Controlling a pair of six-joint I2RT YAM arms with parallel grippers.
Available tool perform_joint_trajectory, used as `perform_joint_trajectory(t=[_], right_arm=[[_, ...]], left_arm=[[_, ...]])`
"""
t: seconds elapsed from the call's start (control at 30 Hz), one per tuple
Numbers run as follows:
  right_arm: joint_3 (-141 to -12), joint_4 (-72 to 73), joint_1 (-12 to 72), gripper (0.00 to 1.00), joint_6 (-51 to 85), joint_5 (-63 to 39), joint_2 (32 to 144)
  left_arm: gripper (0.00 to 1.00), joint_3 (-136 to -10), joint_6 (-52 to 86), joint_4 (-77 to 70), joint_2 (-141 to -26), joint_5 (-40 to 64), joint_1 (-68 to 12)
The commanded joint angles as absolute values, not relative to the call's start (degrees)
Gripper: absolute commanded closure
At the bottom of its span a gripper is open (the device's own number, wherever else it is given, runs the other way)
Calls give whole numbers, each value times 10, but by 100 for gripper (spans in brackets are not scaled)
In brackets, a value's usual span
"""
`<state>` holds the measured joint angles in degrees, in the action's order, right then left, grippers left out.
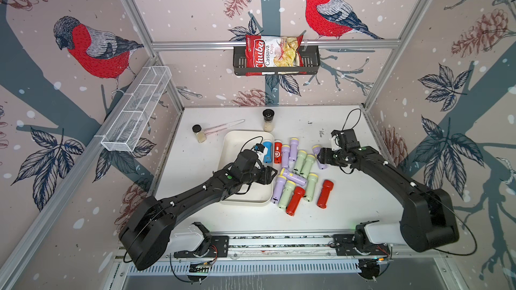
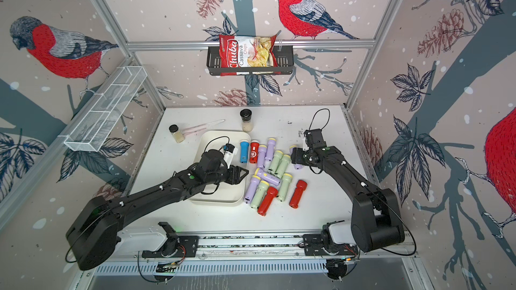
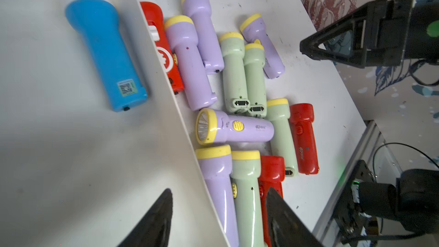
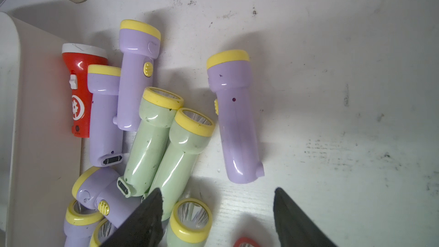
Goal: Put the flashlights into the storage boxes
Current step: Adjust the storage box at the center of the board, then pick up the flashlight from the center of the board.
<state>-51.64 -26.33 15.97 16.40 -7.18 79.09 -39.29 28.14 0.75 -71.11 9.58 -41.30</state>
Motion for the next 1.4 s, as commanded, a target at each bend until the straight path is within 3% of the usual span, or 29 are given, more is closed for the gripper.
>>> perform_joint_trajectory(t=[0.0,0.23,0.77,1.2,1.37], right_arm=[[-524,-257,162,28,155,-59,805],[-543,-248,163,28,143,-40,851],[-642,-268,158,38,111,-2,982],[-699,-236,152,39,113,-43,1061],[-712,-233,153,43,114,-53,1087]], left_arm=[[36,-389,290,-10,-679,-11,-396],[35,-370,311,-41,-654,-19,-334],[34,-358,306,-46,-662,-24,-323],[34,-363,304,-59,-685,-11,-314],[34,-361,302,-58,-683,-15,-311]])
